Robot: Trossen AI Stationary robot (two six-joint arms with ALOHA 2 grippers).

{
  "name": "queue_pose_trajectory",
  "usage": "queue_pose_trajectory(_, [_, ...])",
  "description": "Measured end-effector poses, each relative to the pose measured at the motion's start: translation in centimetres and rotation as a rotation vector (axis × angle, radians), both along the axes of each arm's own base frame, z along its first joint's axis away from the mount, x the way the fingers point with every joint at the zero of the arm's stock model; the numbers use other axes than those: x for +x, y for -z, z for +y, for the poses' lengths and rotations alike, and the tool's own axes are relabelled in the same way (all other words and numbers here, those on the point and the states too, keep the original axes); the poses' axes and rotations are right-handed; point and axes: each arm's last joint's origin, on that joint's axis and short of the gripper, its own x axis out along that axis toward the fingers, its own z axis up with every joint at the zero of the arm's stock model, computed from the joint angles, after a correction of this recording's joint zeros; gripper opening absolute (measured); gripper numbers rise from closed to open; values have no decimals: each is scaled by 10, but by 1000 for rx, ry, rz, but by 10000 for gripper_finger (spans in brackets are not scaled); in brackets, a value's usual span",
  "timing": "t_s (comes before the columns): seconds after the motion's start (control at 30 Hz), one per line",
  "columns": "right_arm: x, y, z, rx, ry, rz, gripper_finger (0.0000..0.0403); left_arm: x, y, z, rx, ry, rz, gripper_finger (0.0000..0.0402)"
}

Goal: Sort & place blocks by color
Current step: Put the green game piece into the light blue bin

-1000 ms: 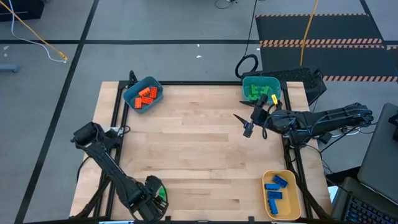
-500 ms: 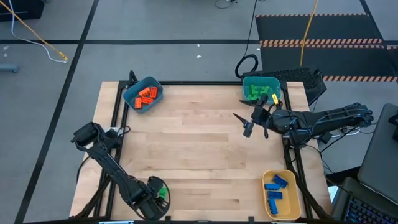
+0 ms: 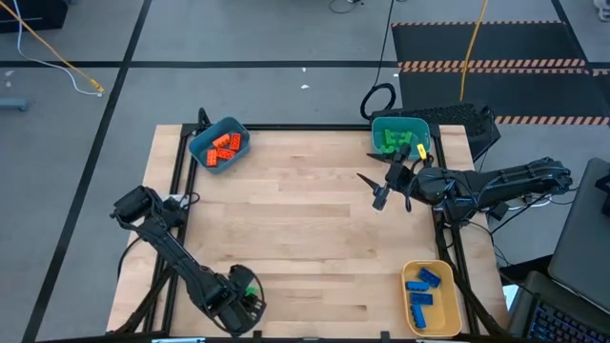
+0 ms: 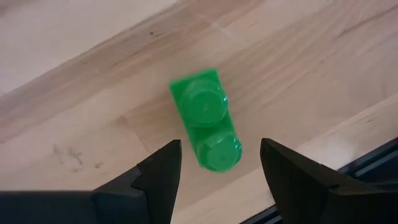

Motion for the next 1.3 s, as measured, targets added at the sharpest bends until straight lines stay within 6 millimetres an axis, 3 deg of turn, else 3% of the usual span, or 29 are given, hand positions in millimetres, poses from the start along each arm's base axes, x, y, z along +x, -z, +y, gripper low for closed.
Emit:
queue_pose_trajectory(0.4, [0,-1,0,1,0,-8,270,-5,10,5,21,-42,30,221])
queue_pose_trajectory(0.67, [0,-1,0,1,0,-7,270,-4,23,5,-29,-46,-15,221])
queue_pose_trajectory(1.03, [0,-1,0,1,0,-7,270,-15,45,15,-46,-60,47,221])
queue_pose_trajectory(1.3, [0,-1,0,1,0,-7,270,-16,48,18,-29,7,66,217])
